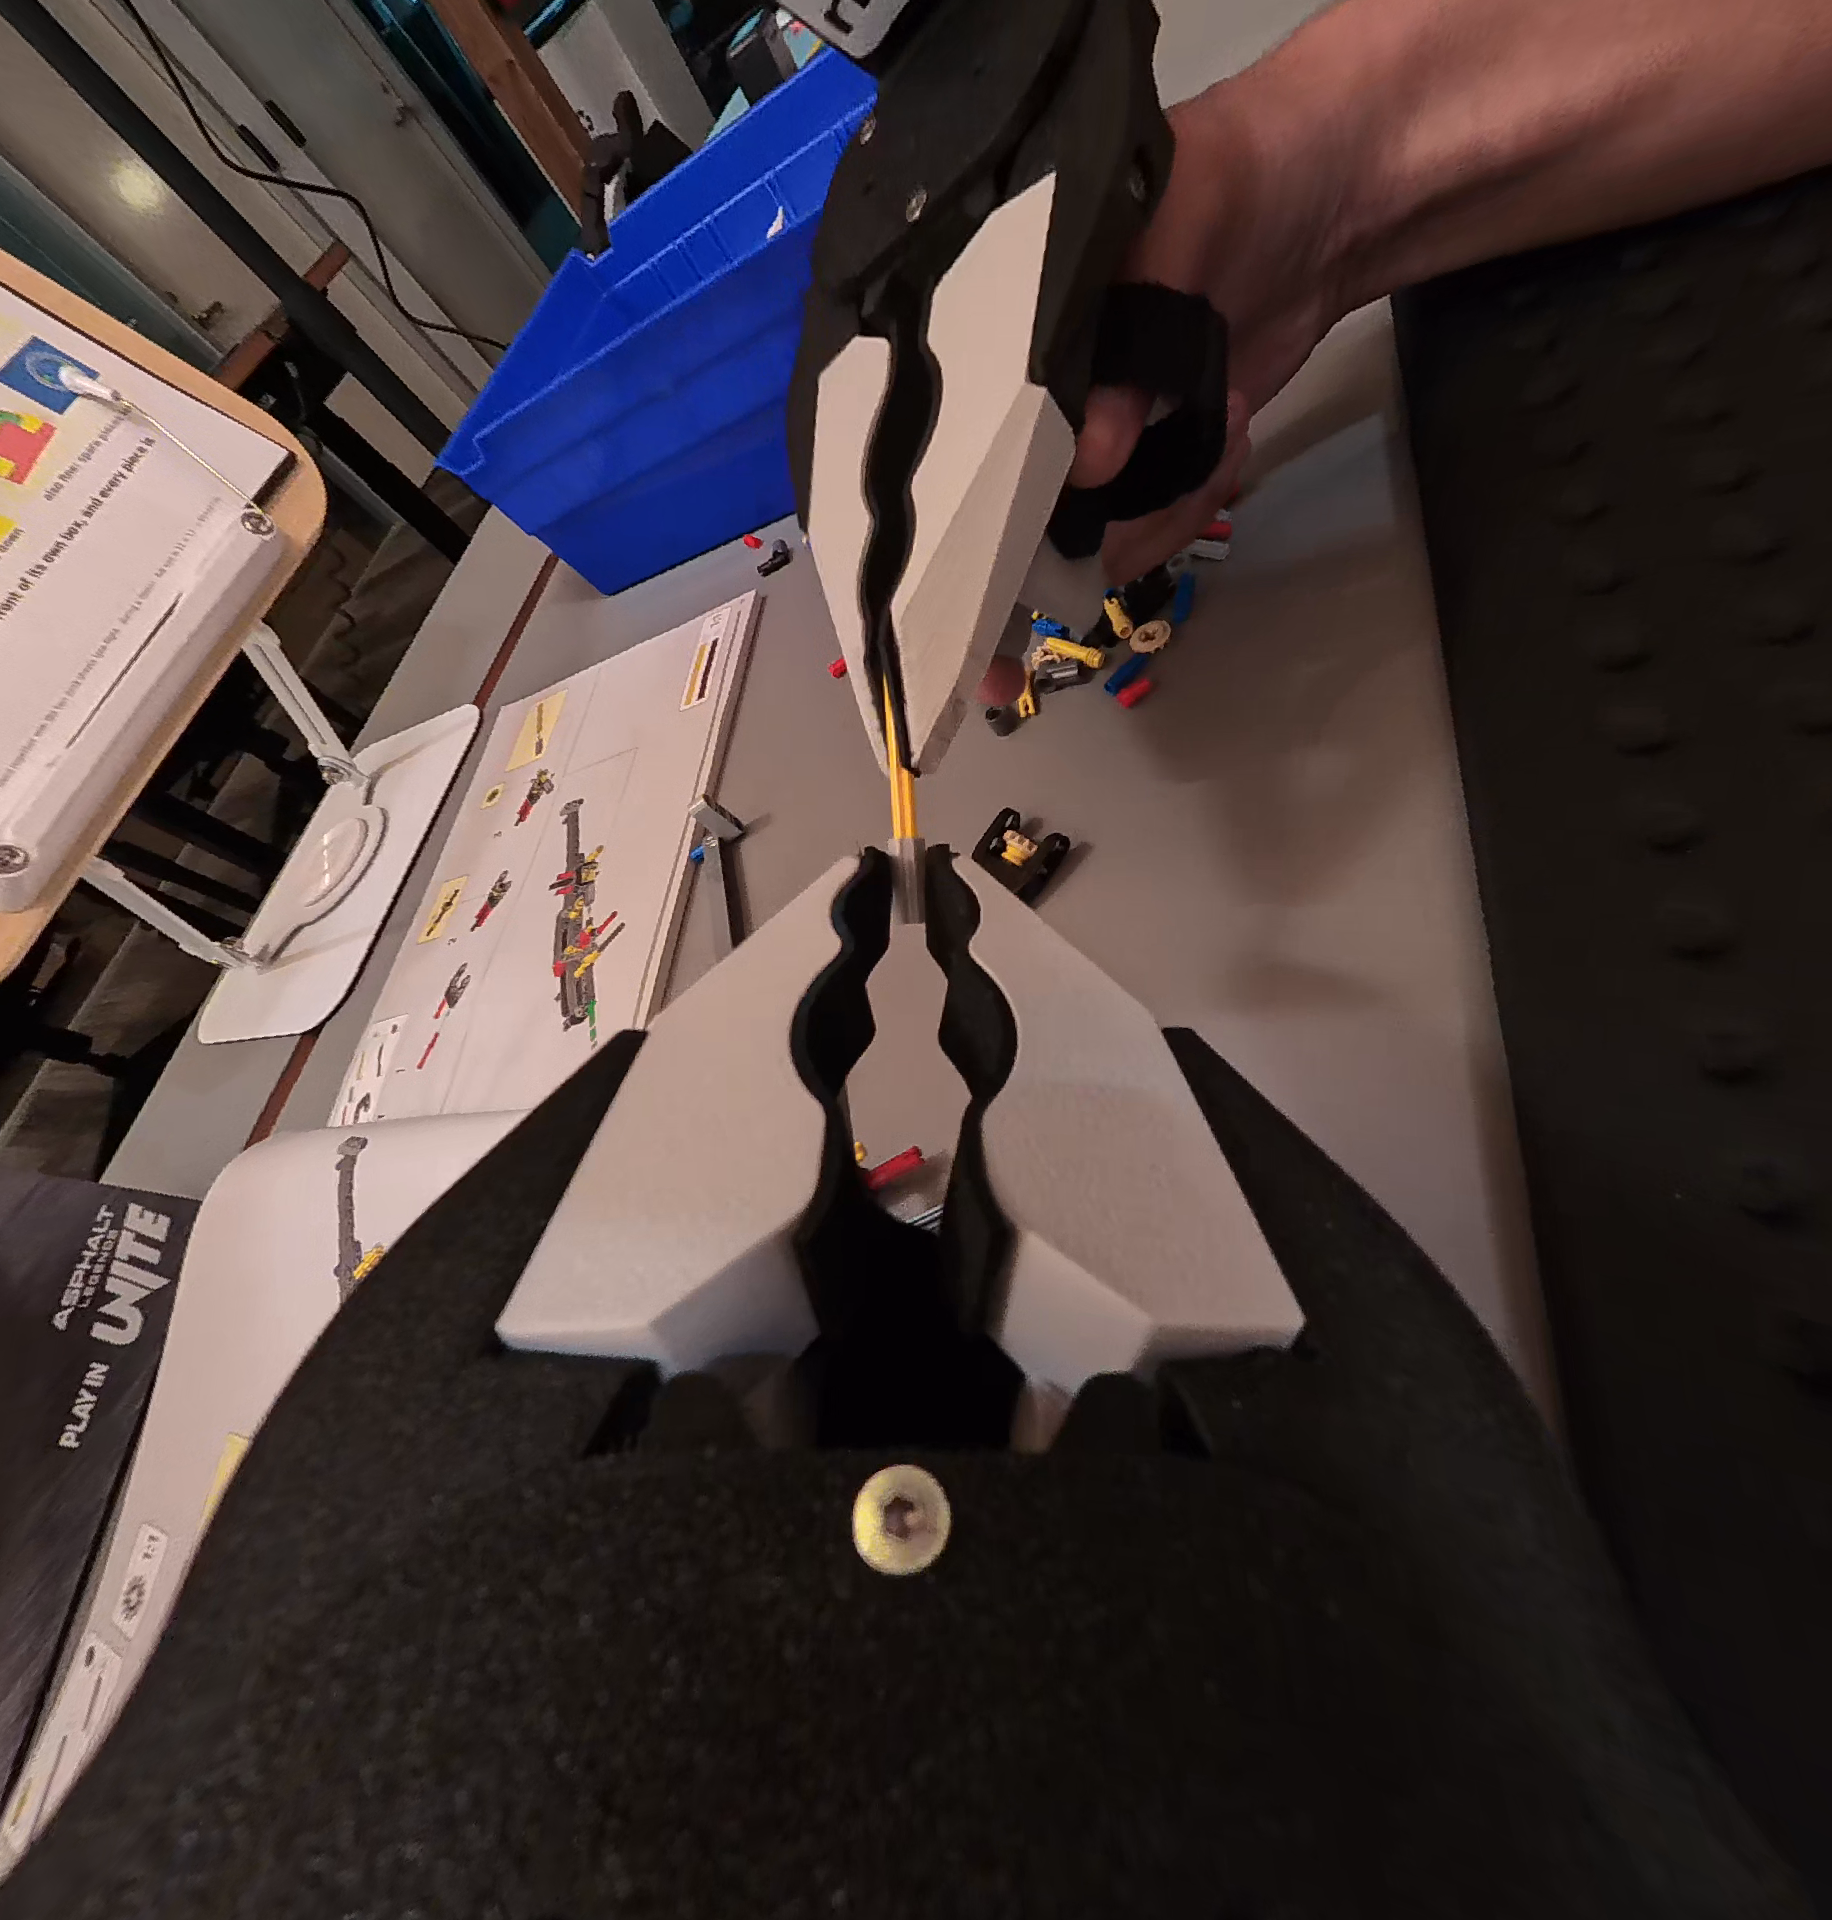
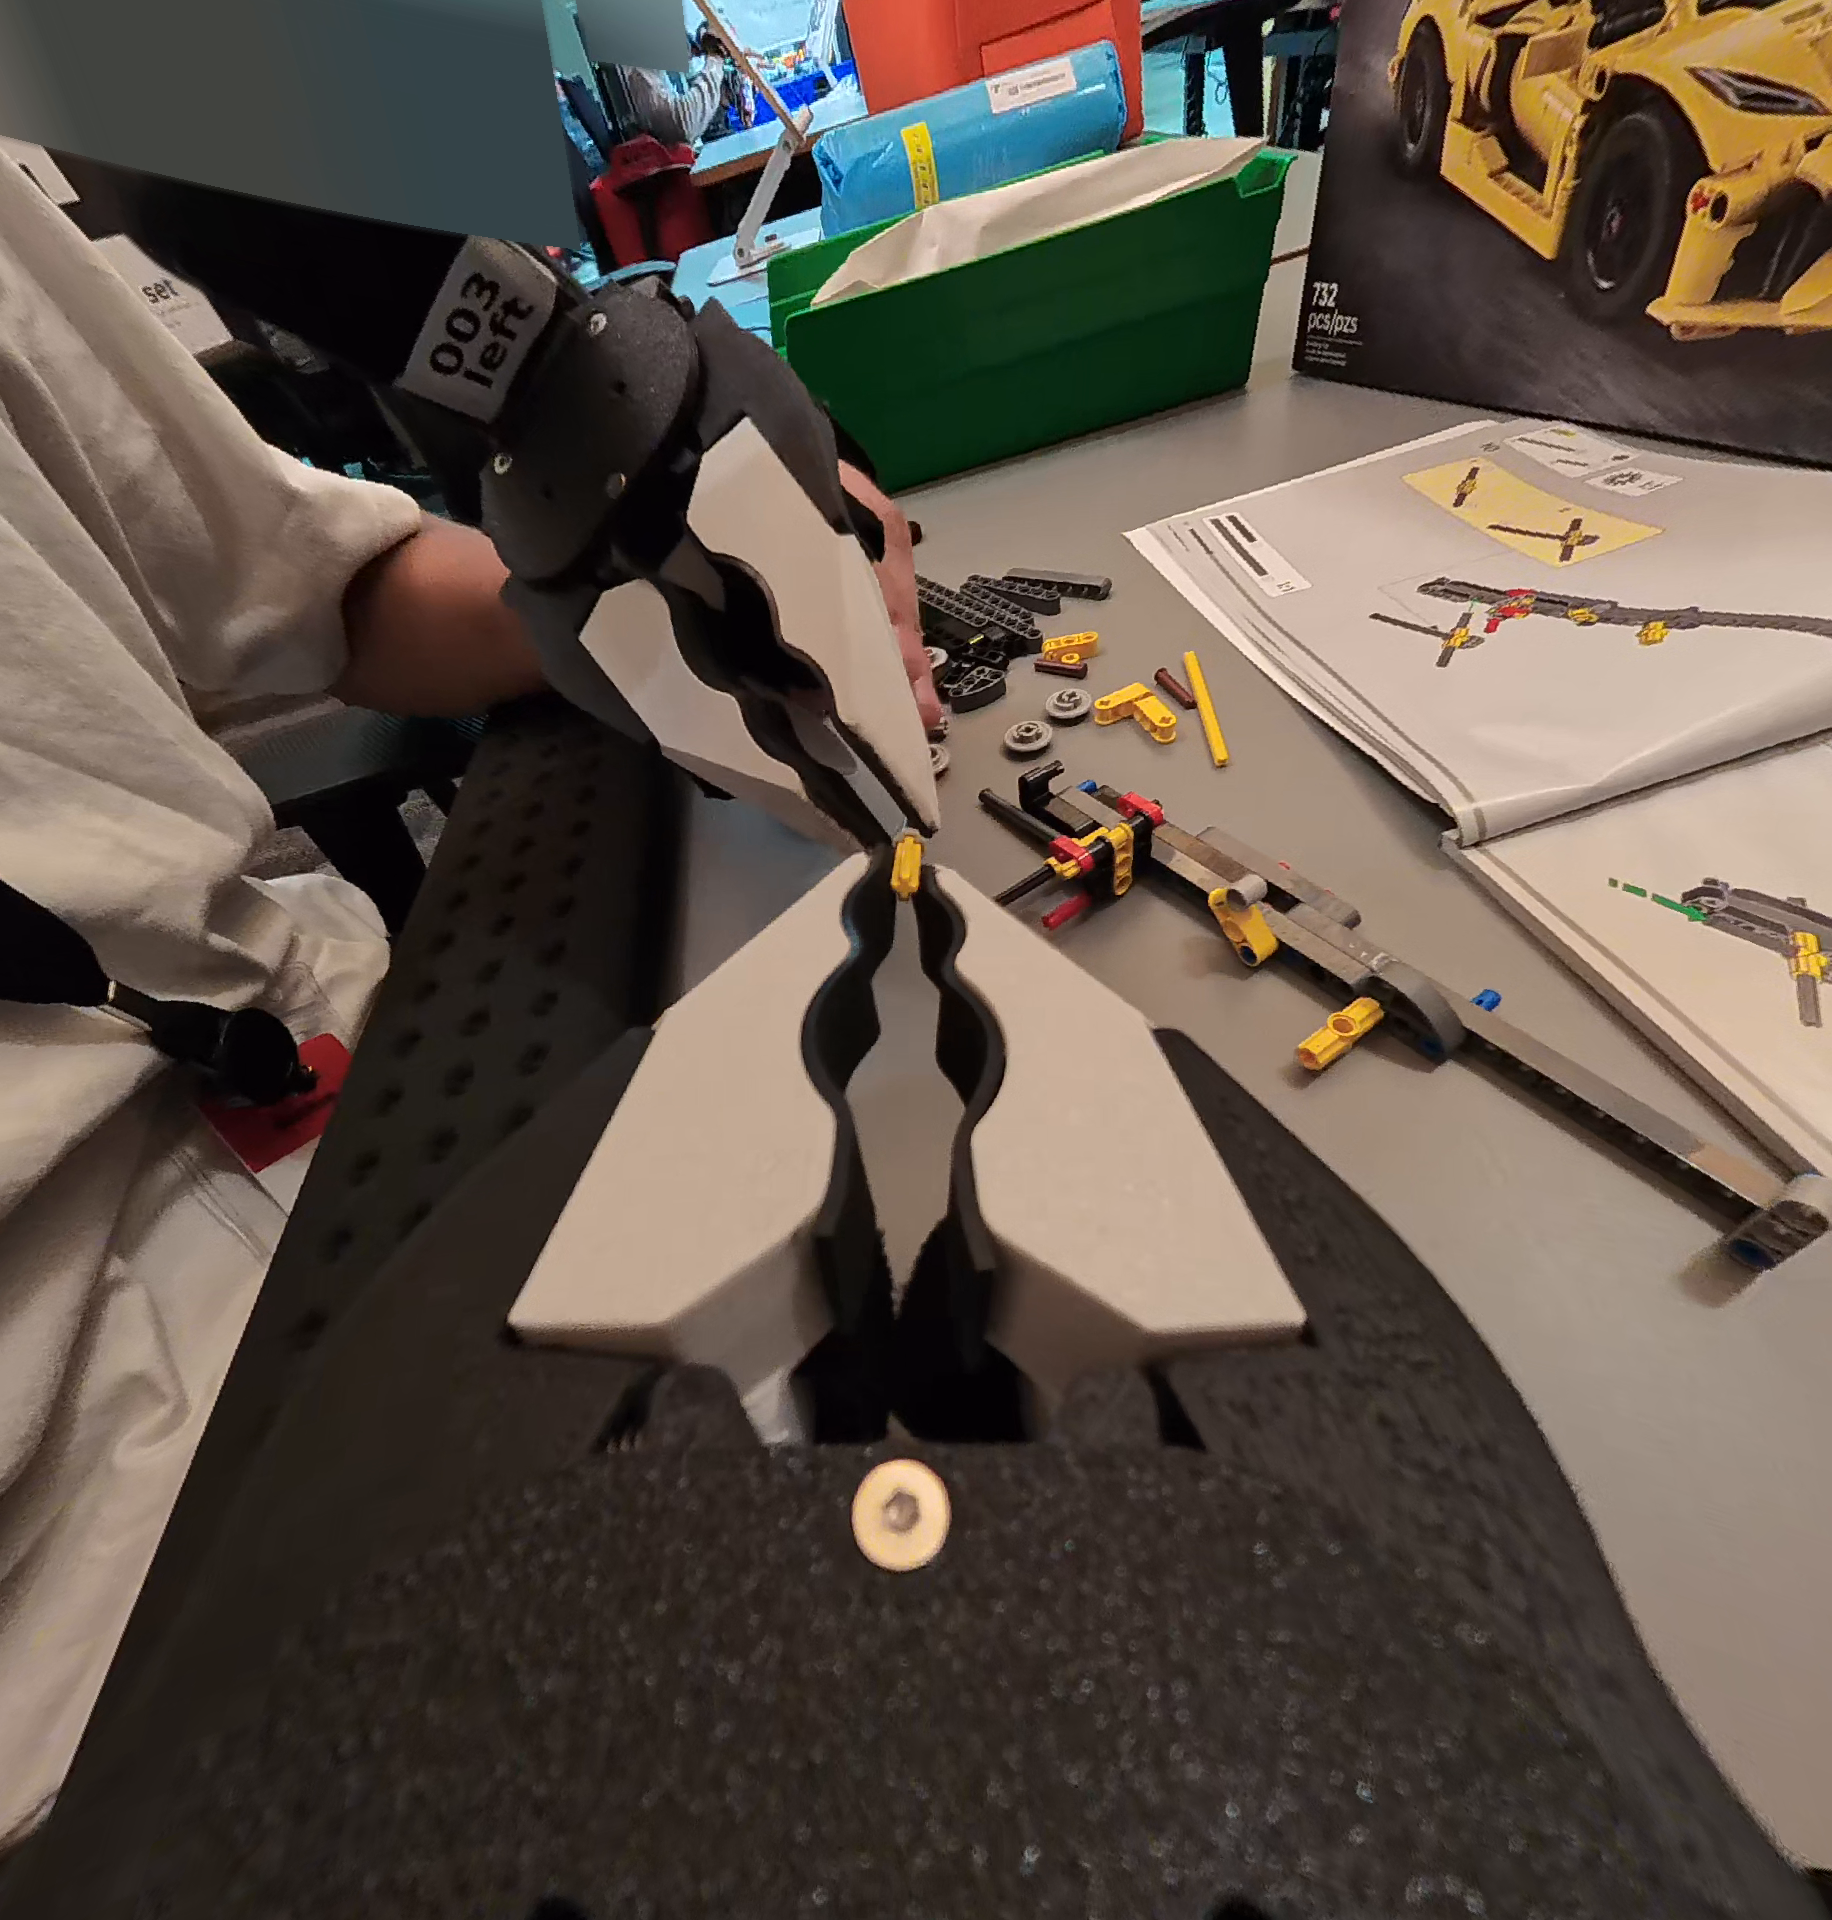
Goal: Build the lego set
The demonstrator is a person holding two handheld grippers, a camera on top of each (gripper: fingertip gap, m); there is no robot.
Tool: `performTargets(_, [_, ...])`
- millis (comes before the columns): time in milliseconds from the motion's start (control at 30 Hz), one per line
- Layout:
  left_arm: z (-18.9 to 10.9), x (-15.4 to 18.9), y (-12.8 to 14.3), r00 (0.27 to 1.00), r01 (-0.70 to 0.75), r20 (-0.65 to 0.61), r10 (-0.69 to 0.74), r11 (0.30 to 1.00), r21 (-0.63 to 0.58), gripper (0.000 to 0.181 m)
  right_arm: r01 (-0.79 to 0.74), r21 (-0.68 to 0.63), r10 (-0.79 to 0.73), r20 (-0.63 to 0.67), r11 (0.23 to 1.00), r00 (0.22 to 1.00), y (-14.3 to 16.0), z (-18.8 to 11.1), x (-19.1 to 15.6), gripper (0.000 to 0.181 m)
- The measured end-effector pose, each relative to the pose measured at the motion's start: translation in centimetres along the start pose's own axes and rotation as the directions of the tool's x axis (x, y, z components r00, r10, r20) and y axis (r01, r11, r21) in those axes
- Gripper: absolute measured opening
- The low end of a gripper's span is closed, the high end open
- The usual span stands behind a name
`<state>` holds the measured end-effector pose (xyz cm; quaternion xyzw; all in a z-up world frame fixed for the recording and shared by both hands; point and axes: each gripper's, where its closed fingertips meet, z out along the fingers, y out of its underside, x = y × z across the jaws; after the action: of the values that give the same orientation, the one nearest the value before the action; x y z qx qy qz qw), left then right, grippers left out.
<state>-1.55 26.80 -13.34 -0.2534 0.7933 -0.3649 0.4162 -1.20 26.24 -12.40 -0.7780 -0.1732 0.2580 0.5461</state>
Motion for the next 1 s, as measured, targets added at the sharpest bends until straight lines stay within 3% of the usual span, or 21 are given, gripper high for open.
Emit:
performTargets(600, [0.4,0.2,0.0,1.0,0.005,0.005,-0.005,1.0,-0.02,0.005,-0.015,-0.018,0.015,0.008,1.0,1.0,0.4,0.2,0.0,0.003])
performTargets(733, [0.4,-0.3,-0.3,0.992,0.127,-0.014,-0.127,0.992,0.009,0.005,-0.045,0.049,0.044,0.014,0.998,0.999,-0.6,0.1,0.3,0.003])
performTargets(767, [0.5,-0.4,-0.3,0.975,0.22,-0.044,-0.22,0.975,0.014,0.005,-0.003,0.072,0.004,-0.013,0.997,1.0,-1.0,0.1,0.4,0.005])
performTargets(833, [0.4,-1.3,-0.5,0.902,0.427,-0.085,-0.423,0.903,0.04,0.005,0.163,0.089,-0.15,-0.136,0.983,0.979,-1.9,0.1,1.0,0.028])
performTargets(933, [0.4,-1.9,-0.6,0.703,0.701,-0.215,-0.678,0.712,0.046,0.005,0.337,-0.108,-0.353,-0.342,0.935,0.871,-1.1,1.2,2.6,0.059])
performTargets(1000, [0.2,-1.9,-1.0,0.562,0.813,-0.313,-0.766,0.581,0.038,0.005,0.446,-0.178,-0.478,-0.425,0.877,0.769,-1.6,1.6,2.9,0.053])
